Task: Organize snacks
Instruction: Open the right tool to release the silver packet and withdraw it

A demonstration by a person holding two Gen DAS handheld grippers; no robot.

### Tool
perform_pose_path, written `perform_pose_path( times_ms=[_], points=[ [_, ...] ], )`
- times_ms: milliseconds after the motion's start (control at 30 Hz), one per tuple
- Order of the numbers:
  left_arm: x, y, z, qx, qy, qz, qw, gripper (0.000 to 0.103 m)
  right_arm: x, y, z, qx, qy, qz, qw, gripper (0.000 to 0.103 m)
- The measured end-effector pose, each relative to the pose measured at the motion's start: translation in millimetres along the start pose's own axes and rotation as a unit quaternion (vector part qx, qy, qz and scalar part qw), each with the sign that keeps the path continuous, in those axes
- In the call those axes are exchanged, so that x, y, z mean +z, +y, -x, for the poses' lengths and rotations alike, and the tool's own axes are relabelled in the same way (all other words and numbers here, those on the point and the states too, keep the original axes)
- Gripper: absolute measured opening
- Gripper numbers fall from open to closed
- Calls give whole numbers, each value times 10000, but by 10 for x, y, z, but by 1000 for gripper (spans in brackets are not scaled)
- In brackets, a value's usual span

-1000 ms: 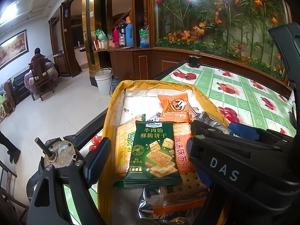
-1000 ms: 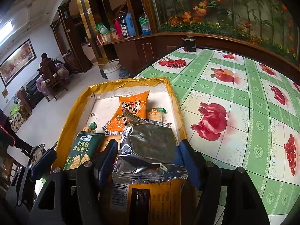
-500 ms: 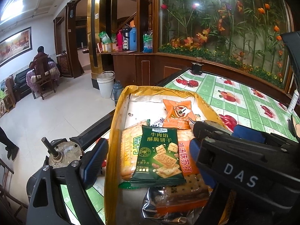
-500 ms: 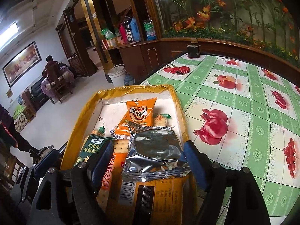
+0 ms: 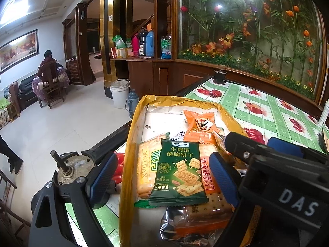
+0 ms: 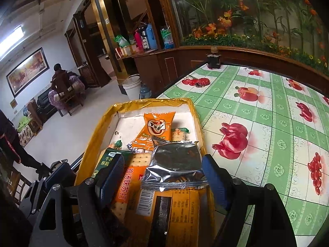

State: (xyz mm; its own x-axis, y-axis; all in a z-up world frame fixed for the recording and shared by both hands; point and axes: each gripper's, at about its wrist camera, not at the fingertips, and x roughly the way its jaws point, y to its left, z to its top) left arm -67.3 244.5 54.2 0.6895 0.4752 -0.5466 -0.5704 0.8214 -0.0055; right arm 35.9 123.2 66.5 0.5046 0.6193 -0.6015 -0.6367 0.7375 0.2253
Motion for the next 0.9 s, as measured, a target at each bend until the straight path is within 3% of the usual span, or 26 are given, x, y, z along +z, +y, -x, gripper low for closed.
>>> perform_pose_path(
  times_ms=[600, 900],
  points=[
    [-8, -23, -44, 66, 35, -41, 10000, 91, -123, -138, 402, 115, -242, -127, 9996, 86],
    [-38, -17, -85, 142, 36, -84, 9999, 91, -422, -274, 692, 109, -218, -21, 9997, 87]
  ],
)
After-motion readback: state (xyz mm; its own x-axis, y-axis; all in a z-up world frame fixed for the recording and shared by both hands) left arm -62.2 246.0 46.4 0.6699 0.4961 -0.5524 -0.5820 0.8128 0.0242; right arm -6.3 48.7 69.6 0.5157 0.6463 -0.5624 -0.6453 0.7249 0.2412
